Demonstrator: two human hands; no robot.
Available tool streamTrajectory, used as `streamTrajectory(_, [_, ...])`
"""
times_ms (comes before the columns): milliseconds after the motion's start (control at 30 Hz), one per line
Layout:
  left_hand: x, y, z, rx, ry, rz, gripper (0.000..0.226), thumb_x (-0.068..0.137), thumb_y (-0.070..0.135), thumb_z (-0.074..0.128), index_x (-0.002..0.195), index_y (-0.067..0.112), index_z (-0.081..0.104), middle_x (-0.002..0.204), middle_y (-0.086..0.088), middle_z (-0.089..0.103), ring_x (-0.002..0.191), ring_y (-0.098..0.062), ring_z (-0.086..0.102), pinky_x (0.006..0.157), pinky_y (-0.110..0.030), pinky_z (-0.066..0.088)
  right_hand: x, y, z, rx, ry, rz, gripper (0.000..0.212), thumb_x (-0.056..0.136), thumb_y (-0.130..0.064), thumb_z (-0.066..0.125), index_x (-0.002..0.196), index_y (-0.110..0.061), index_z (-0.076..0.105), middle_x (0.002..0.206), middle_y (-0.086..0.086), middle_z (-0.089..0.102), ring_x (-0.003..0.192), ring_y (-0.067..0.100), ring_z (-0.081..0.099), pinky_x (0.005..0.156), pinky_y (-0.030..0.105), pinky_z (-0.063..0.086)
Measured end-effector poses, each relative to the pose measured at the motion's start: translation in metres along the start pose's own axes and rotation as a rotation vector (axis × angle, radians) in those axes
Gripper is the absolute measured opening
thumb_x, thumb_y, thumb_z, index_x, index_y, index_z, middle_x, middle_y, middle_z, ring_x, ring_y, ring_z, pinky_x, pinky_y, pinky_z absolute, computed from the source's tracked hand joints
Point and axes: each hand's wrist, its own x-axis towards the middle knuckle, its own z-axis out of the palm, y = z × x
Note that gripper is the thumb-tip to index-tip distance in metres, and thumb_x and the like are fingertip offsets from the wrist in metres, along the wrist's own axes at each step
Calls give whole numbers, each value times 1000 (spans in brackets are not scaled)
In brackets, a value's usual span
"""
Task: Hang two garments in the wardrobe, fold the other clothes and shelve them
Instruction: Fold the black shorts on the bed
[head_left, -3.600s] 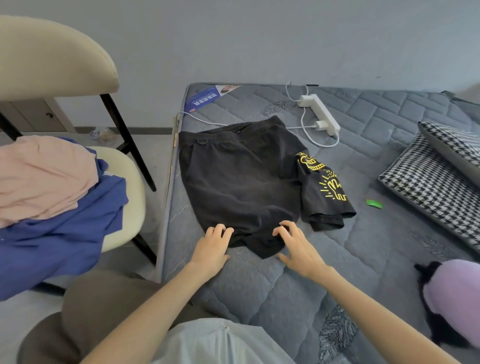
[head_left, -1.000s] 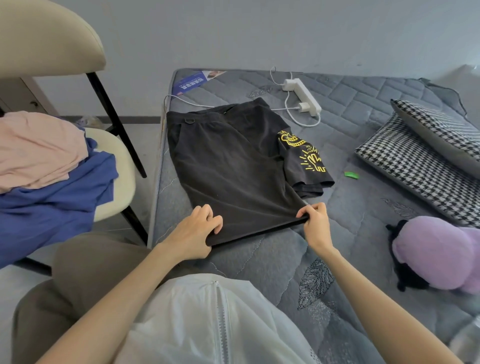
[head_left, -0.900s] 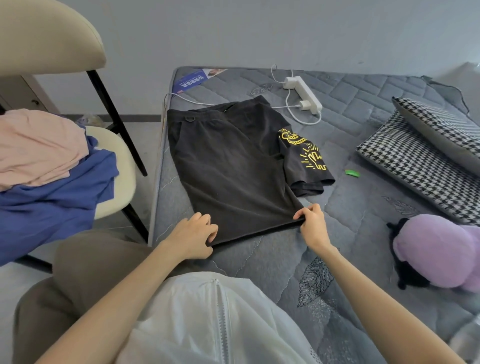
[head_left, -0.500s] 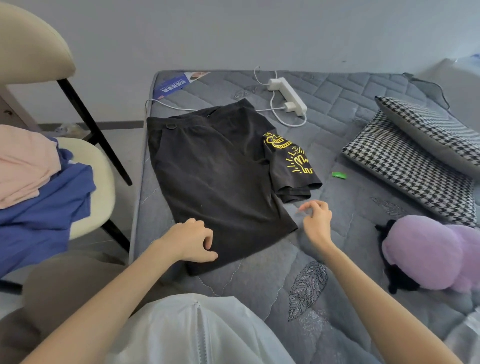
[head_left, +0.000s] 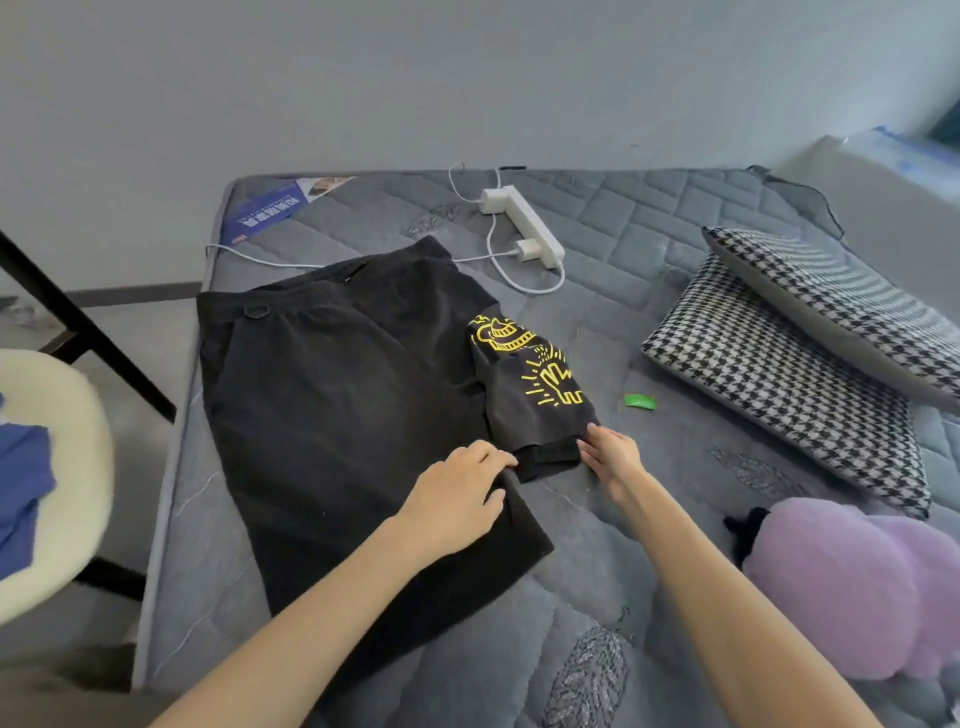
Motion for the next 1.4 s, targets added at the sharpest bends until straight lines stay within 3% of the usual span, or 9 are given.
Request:
streamTrajectory(167, [38,7,14,38,-93,-127,45,100,30,41,144,26,34,158,-1,10,140,-22,23,106,-38,37,9,-10,10,141,-94,53,25,99,-11,38,97,-25,58,87,-3,58,63,9,46,56,16,37])
streamTrajectory(333, [48,-4,24,182,-234,-182,48,101,34,35,148,25,29,159,-4,-1,142,-29,12,111,-44,26,12,-8,13,100,-206,-49,58,89,4,25,136,-20,50,118,9,58,99,25,53,84,27,45])
streamTrajectory(467, [43,-7,31,123,-73,-181,57,101,32,39,150,11,18,157,-4,16,141,-21,20,111,-34,30,9,-5,12,-55,-102,-136,30,96,2,41,110,-19,56,121,23,58,95,28,60,87,42,47])
streamTrajectory(600, [43,1,18,-152,110,-87,55,102,29,36,151,16,16,157,6,13,141,-9,23,105,-20,30,5,-19,8,-123,39,-490,40,79,3,70,113,-14,55,111,8,65,102,21,63,90,37,52])
streamTrajectory(733, [53,18,-4,-242,276,-7,54,101,28,38,151,21,18,156,11,14,137,-5,28,98,-12,24,0,-58,-5,-354,295,-824,51,81,13,57,128,-9,54,122,7,60,114,19,55,105,31,40])
streamTrajectory(900, [51,32,-15,-263,374,168,44,99,21,44,143,22,40,141,14,38,124,3,39,92,3,27,-6,-93,-37,-497,599,-1234,27,76,16,46,93,-2,58,88,6,55,86,23,47,77,20,29])
streamTrajectory(1033, [41,32,-1,-320,323,236,31,94,20,56,125,21,62,111,14,58,98,2,53,83,-5,39,5,-71,-41,-237,548,-835,25,84,9,48,96,-10,36,93,8,51,85,25,52,74,35,40])
streamTrajectory(1167, [33,15,27,-401,79,108,26,92,24,60,116,30,66,104,14,61,92,-2,57,87,-24,49,21,-16,-50,-510,275,-317,32,89,-3,53,121,-3,47,121,20,58,115,34,53,88,32,38])
streamTrajectory(1400, [22,-10,44,-487,-80,-5,32,93,23,54,115,45,62,114,25,59,95,9,58,86,-14,49,9,-29,-48,-411,536,-581,38,84,14,45,107,-10,64,114,12,58,105,25,55,88,29,41])
